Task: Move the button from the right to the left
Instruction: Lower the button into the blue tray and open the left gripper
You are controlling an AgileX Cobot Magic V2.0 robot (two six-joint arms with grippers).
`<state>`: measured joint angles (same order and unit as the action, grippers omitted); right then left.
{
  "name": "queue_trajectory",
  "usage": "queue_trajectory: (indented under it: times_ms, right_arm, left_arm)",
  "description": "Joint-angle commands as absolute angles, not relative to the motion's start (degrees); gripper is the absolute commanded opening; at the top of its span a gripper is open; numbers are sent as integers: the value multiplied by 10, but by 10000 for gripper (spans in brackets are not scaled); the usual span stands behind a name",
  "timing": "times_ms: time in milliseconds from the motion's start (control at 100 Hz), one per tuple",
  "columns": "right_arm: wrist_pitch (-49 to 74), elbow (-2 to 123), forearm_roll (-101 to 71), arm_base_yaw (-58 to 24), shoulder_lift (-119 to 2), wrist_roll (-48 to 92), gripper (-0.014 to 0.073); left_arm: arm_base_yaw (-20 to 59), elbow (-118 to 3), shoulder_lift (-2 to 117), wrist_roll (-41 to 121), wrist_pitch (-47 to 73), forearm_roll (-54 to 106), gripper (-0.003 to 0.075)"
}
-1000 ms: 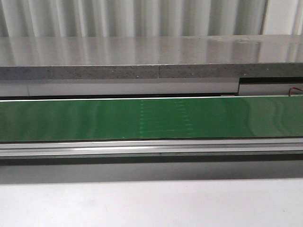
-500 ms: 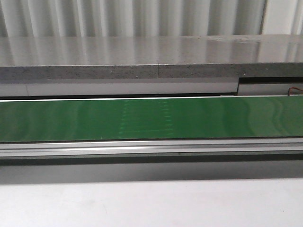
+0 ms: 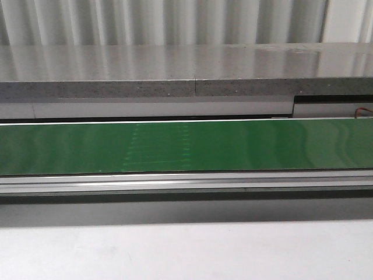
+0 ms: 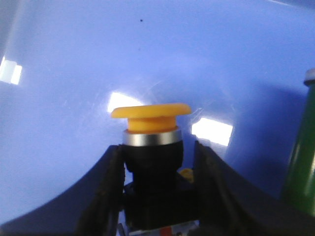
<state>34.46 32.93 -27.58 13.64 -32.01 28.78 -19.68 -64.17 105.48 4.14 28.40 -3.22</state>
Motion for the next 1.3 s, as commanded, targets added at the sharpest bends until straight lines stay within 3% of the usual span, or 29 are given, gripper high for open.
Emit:
queue_trajectory:
  times_ms: [0,200,560,950,1290]
  right_arm:
    - [306,344,-293,138,-320,293,-67]
    - [306,344,-293,138,-320,293,-67]
    - [306,344,-293,138,-320,293,-67]
    - [306,344,-293,138,-320,293,-67]
    - [306,344,-293,138,-320,293,-67]
  left_arm:
    - [-196,-656,1028,47,258,-30,-17]
    - [-196,-656,1028,47,252,-30,4]
    - [-196,-656,1028,48,251,-30,273]
    - [-196,-656,1028,48,244,-27,447]
    - [-196,-656,994,48,249,-25,452]
